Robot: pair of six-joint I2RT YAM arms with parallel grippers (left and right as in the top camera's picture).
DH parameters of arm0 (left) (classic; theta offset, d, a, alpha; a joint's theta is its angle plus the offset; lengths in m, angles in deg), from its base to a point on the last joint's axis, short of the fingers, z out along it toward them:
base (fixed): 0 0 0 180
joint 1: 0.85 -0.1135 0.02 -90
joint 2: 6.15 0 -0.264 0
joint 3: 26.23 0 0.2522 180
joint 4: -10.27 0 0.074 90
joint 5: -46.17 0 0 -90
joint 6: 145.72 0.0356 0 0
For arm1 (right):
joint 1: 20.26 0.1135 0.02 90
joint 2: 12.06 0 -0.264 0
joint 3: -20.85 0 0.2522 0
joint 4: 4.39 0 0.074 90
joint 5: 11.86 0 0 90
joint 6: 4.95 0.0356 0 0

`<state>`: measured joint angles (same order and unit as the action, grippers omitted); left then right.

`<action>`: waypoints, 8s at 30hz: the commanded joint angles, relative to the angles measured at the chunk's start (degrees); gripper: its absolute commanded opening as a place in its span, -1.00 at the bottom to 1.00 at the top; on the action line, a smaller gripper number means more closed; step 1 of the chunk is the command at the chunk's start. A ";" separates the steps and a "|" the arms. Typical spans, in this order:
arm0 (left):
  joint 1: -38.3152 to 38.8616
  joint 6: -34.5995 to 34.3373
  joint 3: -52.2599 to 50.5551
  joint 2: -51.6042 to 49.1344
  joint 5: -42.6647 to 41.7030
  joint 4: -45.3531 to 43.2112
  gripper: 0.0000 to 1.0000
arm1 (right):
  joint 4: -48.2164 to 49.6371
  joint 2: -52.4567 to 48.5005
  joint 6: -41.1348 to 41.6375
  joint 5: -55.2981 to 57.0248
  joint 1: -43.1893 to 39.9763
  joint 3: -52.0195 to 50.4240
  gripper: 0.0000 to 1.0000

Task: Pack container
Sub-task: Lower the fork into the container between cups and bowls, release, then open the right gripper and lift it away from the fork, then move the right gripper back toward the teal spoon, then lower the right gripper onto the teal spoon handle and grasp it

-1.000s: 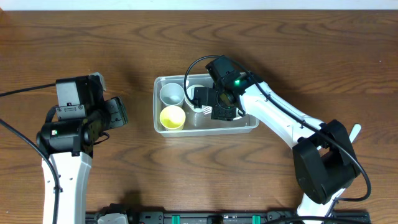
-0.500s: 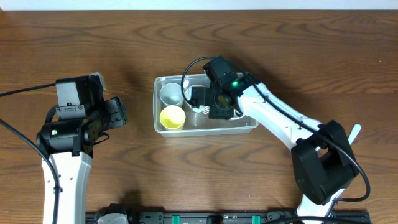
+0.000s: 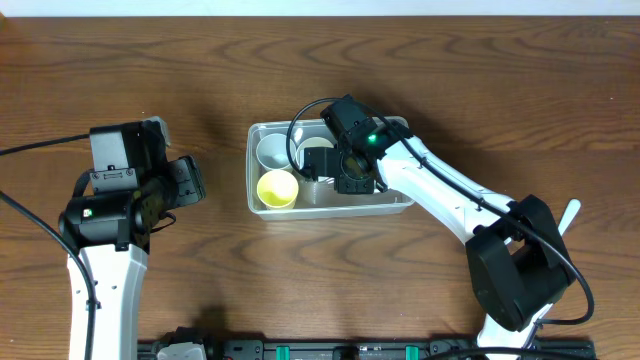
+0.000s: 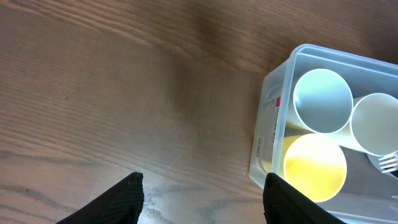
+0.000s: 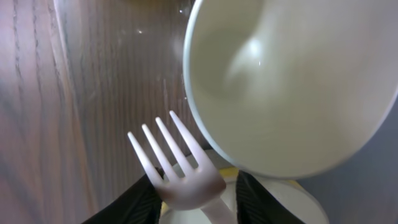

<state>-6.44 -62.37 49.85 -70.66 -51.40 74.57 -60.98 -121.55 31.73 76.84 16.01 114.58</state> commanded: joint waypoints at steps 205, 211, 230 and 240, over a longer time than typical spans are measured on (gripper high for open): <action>-0.20 0.96 0.04 -2.36 -0.39 -0.11 0.25 | -8.02 23.08 67.14 5.07 -71.14 -20.17 0.99; -0.20 0.94 0.04 -2.36 -0.42 -0.11 0.25 | -0.81 22.93 59.54 -2.05 -71.12 -26.38 0.99; -0.20 0.74 0.04 -2.36 -0.42 -0.09 0.25 | 2.05 17.07 58.38 0.26 -71.14 -29.53 0.94; -0.20 0.74 0.04 -2.36 -0.39 -0.07 0.25 | 3.63 13.53 58.42 0.24 -71.14 -29.53 0.93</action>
<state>-6.44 -61.89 49.85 -72.91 -51.40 74.55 -57.61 -107.19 90.83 76.65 -54.70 85.42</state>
